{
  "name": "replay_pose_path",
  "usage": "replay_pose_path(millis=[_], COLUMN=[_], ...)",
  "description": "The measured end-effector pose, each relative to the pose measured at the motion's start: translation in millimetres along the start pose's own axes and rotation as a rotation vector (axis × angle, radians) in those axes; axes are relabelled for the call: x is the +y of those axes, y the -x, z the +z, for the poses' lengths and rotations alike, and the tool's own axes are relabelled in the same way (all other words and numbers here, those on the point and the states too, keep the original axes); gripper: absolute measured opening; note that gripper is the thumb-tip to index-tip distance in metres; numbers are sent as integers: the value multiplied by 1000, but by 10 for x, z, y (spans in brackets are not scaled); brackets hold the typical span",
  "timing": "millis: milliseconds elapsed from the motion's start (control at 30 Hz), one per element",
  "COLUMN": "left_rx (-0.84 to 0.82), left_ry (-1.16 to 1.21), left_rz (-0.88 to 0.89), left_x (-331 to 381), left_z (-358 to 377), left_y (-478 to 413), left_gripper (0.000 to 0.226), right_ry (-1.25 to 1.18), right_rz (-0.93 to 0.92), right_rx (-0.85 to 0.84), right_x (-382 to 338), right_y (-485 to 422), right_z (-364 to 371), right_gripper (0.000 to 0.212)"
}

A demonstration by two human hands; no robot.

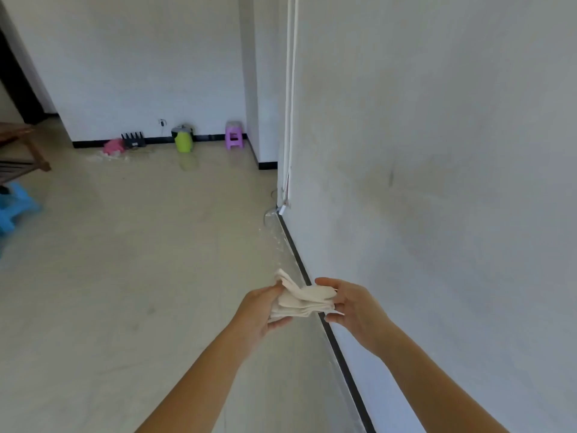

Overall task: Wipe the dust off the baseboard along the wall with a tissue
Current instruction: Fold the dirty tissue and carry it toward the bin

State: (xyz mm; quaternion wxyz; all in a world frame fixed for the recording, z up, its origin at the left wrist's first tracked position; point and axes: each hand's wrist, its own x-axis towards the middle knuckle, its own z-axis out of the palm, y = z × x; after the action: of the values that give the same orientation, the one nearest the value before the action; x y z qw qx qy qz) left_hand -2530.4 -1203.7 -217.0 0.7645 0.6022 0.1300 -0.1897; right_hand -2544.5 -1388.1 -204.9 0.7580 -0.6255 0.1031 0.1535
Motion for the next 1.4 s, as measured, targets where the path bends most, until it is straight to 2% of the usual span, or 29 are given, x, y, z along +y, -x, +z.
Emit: replay_pose_path(millis=[100, 167, 267, 333, 433, 633, 767, 833, 933, 1067, 1267, 1400], left_rx=[19, 43, 47, 33, 39, -49, -73, -81, -24, 120, 330, 371], left_ry=[67, 96, 87, 54, 43, -150, -85, -71, -172, -309, -434, -614], left_rz=[-22, -38, -60, -62, -63, -74, -40, -23, -19, -36, 3, 44], left_x=[262, 439, 722, 976, 1446, 2466, 3081, 3337, 3663, 4190, 5127, 5706], left_z=[-282, -509, -933, -1254, -1773, -2671, -3102, -3306, -3599, -3910, -4409, -4829], left_y=[-538, -926, -1577, -2059, -2784, -3967, -4699, -5095, -5807, -6984, -8640, -9437], left_gripper=[32, 33, 34, 35, 33, 30, 29, 27, 28, 26, 27, 29], right_ry=[-32, -9, 192, 305, 435, 358, 186, 287, 542, 651, 756, 736], right_rz=[65, 84, 30, -17, -120, -96, -51, -86, -223, -340, -274, -216], right_rx=[-99, -157, -177, -127, 48, 48, -31, 18, 131, 148, 24, -39], right_x=[-188, -270, -374, -483, -742, -1391, -1849, -2010, -2139, -2406, -3084, -3418], right_y=[-653, -1136, -1986, -2622, -3627, -5337, -6197, -6681, -7507, -8689, -10509, -11530], right_z=[198, 347, 612, 852, 1280, 2293, 2794, 2954, 3154, 3385, 3890, 4293], right_gripper=[40, 33, 23, 21, 17, 20, 19, 20, 21, 19, 15, 14])
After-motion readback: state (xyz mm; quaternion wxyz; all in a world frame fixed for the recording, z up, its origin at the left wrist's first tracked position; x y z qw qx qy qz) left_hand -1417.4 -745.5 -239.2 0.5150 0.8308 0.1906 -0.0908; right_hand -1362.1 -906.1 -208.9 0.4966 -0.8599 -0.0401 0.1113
